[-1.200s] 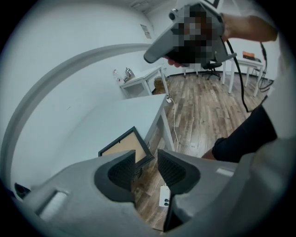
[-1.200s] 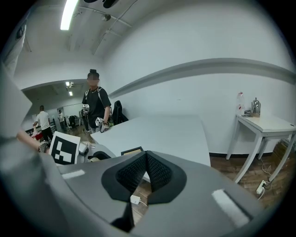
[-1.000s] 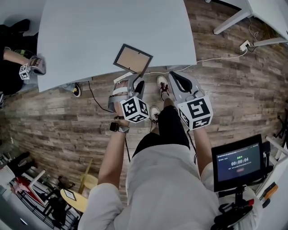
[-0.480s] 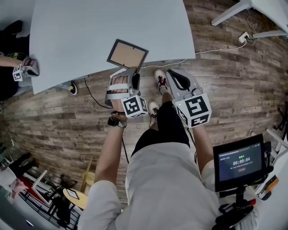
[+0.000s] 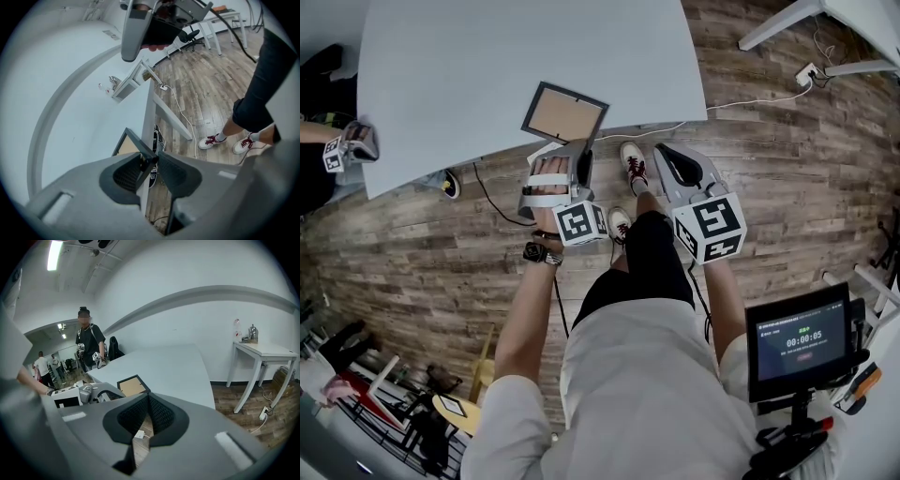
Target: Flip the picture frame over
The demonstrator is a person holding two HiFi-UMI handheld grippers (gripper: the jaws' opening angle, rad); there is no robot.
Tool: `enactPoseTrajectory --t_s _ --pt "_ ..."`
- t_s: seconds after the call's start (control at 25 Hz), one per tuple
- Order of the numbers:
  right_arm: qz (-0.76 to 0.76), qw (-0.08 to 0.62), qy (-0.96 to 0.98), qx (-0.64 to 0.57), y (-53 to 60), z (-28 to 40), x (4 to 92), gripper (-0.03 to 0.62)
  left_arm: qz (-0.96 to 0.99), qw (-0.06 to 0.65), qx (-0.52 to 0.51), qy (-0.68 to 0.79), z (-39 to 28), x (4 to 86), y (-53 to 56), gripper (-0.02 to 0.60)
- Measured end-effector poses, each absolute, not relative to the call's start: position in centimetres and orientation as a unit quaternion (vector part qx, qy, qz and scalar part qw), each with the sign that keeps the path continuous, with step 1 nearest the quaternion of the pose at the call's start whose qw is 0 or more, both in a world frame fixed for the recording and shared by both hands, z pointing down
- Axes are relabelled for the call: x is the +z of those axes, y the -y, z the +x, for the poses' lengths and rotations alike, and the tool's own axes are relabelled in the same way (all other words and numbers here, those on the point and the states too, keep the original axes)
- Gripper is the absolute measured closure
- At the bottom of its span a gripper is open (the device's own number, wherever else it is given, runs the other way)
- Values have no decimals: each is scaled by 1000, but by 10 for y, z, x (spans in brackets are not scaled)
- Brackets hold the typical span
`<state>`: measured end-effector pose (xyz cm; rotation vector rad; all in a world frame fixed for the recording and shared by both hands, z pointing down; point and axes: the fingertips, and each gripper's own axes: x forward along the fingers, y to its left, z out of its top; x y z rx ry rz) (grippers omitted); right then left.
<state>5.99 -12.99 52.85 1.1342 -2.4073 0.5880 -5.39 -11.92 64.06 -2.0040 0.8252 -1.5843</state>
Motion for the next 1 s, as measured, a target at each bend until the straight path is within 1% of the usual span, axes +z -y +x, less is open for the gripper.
enactPoseTrajectory --t_s 0.52,0.76,1.0 --pt "417 200 864 199 141 63 523 592 -747 218 -545 -313 -42 618 123 473" --pt "419 190 864 204 147 62 518 592 -777 184 -496 -341 -32 594 128 483" --pt "420 176 868 197 156 61 508 592 -788 191 -466 -355 -21 566 133 502"
